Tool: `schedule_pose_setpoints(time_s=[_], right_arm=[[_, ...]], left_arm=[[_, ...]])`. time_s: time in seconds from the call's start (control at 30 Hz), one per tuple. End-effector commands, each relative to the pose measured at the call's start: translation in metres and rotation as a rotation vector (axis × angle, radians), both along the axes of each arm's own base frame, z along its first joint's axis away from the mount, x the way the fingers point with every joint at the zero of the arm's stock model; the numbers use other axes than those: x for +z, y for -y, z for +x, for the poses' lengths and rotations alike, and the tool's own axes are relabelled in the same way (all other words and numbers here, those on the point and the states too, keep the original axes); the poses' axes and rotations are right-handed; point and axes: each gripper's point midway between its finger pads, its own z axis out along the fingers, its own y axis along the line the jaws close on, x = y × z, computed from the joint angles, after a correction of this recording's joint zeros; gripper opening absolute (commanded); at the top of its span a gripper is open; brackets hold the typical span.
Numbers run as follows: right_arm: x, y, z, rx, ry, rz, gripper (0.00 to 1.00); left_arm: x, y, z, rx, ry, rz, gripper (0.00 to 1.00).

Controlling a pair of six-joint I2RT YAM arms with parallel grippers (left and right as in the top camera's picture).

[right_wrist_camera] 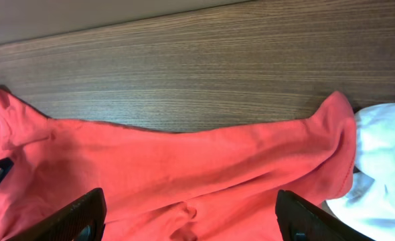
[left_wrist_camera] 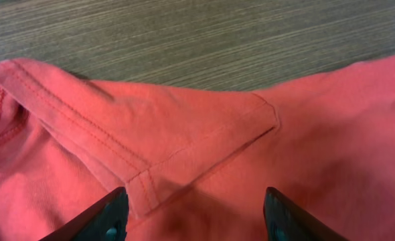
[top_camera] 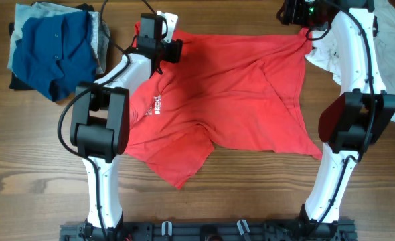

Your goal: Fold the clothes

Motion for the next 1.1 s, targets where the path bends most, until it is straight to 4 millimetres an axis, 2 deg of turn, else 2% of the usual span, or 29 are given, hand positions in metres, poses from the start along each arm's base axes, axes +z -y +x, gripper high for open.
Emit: schedule_pose_setpoints(time_s=[0.0, 0.1, 0.23, 0.57, 0.7, 0.8, 0.87, 0.97, 1.07], right_arm=[[0.004, -0.003, -0.001, 0.015, 0.007, 0.01, 0.82], [0.003, -0.003, -0.001, 0.015, 0.005, 0.01, 0.82], [0.003, -0.003, -0.001, 0.015, 0.006, 0.01, 0.82], [0.003, -0.003, -0.001, 0.017, 0.005, 0.009, 0.83], [0.003, -0.003, -0.001, 0.017, 0.006, 0.008, 0.83], [0.003, -0.003, -0.001, 0.017, 0.006, 0.009, 0.83], [0.003, -0.003, -0.001, 0.017, 0.006, 0.008, 0.83], [0.003, -0.003, -0.001, 0.017, 0.006, 0.009, 0.83], [0.003, -0.003, -0.001, 0.017, 0.006, 0.008, 0.83]], left_arm=[[-0.01, -0.006, 0.008, 0.021, 0.015, 0.045, 0.65], [-0.02, -0.017, 0.01, 0.07, 0.01, 0.098, 0.66], [-0.027, -0.021, 0.01, 0.086, 0.002, 0.109, 0.68], [-0.021, -0.025, 0.018, 0.114, 0.044, 0.119, 0.65], [-0.019, -0.018, 0.019, 0.089, 0.05, 0.092, 0.54], [-0.019, -0.016, 0.019, 0.082, 0.053, 0.085, 0.31], [-0.023, -0.016, 0.019, 0.082, 0.051, 0.085, 0.23], [-0.035, -0.017, 0.018, 0.081, 0.035, 0.089, 0.23], [-0.044, -0.016, 0.017, 0.08, 0.026, 0.091, 0.28]])
